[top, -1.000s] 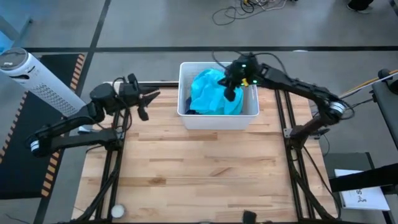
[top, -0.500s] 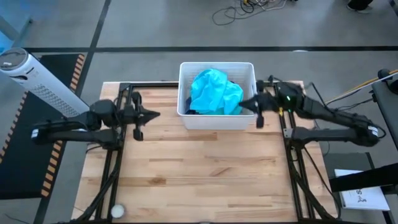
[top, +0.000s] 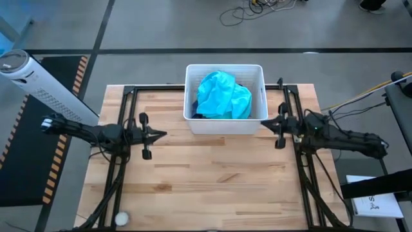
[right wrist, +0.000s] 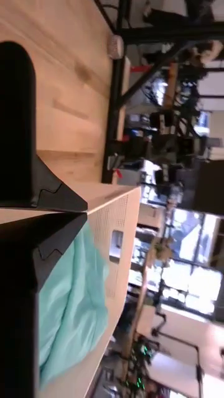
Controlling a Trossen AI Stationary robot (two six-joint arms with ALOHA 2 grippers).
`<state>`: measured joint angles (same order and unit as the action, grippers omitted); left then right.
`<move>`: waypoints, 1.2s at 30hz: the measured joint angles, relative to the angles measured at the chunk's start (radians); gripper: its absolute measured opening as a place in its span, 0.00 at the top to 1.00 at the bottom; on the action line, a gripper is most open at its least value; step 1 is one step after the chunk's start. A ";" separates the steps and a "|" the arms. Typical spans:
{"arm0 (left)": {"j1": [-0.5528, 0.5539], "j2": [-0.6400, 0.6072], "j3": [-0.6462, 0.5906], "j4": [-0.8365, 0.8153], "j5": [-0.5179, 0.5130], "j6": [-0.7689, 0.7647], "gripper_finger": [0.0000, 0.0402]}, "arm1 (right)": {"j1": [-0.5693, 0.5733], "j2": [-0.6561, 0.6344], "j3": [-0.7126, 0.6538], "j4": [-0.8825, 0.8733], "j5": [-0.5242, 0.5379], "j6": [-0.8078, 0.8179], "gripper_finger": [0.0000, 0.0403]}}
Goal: Sort clothes
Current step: Return to Home Position
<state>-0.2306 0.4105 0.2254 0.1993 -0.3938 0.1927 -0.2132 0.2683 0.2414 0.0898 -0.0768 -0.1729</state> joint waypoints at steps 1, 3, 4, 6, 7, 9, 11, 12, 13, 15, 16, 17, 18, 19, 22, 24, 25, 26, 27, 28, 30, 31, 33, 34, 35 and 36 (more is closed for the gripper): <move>-0.002 -0.022 -0.016 0.000 -0.007 -0.019 1.00 | 0.004 -0.044 -0.029 0.000 0.013 0.002 1.00; -0.002 -0.074 -0.048 -0.015 -0.008 -0.046 1.00 | 0.008 -0.131 -0.086 -0.013 0.025 0.001 1.00; -0.001 -0.102 -0.060 -0.030 -0.008 -0.054 1.00 | 0.009 -0.176 -0.108 -0.030 0.026 -0.001 1.00; 0.000 -0.159 -0.066 -0.077 0.007 -0.070 1.00 | 0.009 -0.264 -0.138 -0.081 0.027 -0.003 1.00; 0.000 -0.189 -0.066 -0.105 0.029 -0.078 1.00 | 0.009 -0.271 -0.146 -0.088 0.028 -0.002 1.00; 0.003 -0.247 -0.066 -0.149 0.070 -0.084 1.00 | 0.009 -0.265 -0.150 -0.111 0.033 0.005 1.00; 0.007 -0.301 -0.066 -0.204 0.067 -0.096 1.00 | 0.009 -0.247 -0.151 -0.110 0.036 0.000 1.00; 0.009 -0.329 -0.067 -0.232 0.063 -0.099 1.00 | 0.008 -0.245 -0.150 -0.107 0.039 -0.001 1.00; 0.010 -0.355 -0.070 -0.246 0.063 -0.104 1.00 | 0.009 -0.258 -0.151 -0.116 0.042 -0.002 1.00; 0.010 -0.400 -0.087 -0.248 0.062 -0.106 1.00 | 0.008 -0.269 -0.156 -0.099 0.027 -0.001 1.00; 0.011 -0.410 -0.101 -0.242 0.061 -0.106 1.00 | 0.008 -0.269 -0.161 -0.076 0.008 0.003 1.00; 0.013 -0.409 -0.118 -0.226 0.050 -0.104 1.00 | 0.008 -0.269 -0.172 -0.056 -0.010 0.006 1.00; 0.015 -0.408 -0.135 -0.215 0.045 -0.101 1.00 | 0.008 -0.268 -0.187 -0.039 -0.025 0.009 1.00; 0.019 -0.407 -0.154 -0.186 0.045 -0.101 1.00 | 0.008 -0.267 -0.206 -0.021 -0.035 0.019 1.00; 0.044 -0.389 -0.216 -0.115 0.047 -0.108 1.00 | 0.008 -0.260 -0.228 -0.018 -0.029 0.033 1.00; 0.072 -0.381 -0.214 -0.135 0.064 -0.143 1.00 | 0.008 -0.259 -0.228 -0.027 -0.051 0.044 1.00; 0.091 -0.378 -0.214 -0.134 0.072 -0.149 1.00 | 0.008 -0.261 -0.228 -0.029 -0.072 0.048 1.00; 0.113 -0.375 -0.215 -0.126 0.099 -0.146 1.00 | 0.008 -0.268 -0.228 -0.036 -0.096 0.050 1.00; 0.139 -0.371 -0.214 -0.118 0.139 -0.139 1.00 | 0.008 -0.267 -0.228 -0.037 -0.116 0.050 1.00; 0.168 -0.372 -0.213 -0.119 0.179 -0.135 1.00 | 0.008 -0.268 -0.227 -0.035 -0.133 0.053 1.00; 0.235 -0.379 -0.211 -0.117 0.248 -0.133 1.00 | 0.008 -0.268 -0.226 -0.046 -0.137 0.067 1.00; 0.274 -0.380 -0.210 -0.110 0.276 -0.133 1.00 | 0.008 -0.267 -0.226 -0.050 -0.136 0.071 1.00; 0.350 -0.388 -0.215 -0.119 0.348 -0.153 1.00 | 0.007 -0.262 -0.226 -0.051 -0.132 0.081 1.00; 0.383 -0.391 -0.215 -0.122 0.375 -0.169 1.00 | 0.007 -0.254 -0.226 -0.053 -0.132 0.084 1.00; 0.412 -0.393 -0.215 -0.130 0.393 -0.188 1.00 | 0.007 -0.249 -0.226 -0.054 -0.131 0.084 1.00; 0.436 -0.397 -0.215 -0.152 0.403 -0.199 1.00 | 0.007 -0.240 -0.225 -0.055 -0.127 0.084 1.00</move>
<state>0.2050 0.0137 0.0105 0.0477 0.0090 -0.0059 -0.2066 0.0284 0.0162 0.0353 -0.2043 -0.0891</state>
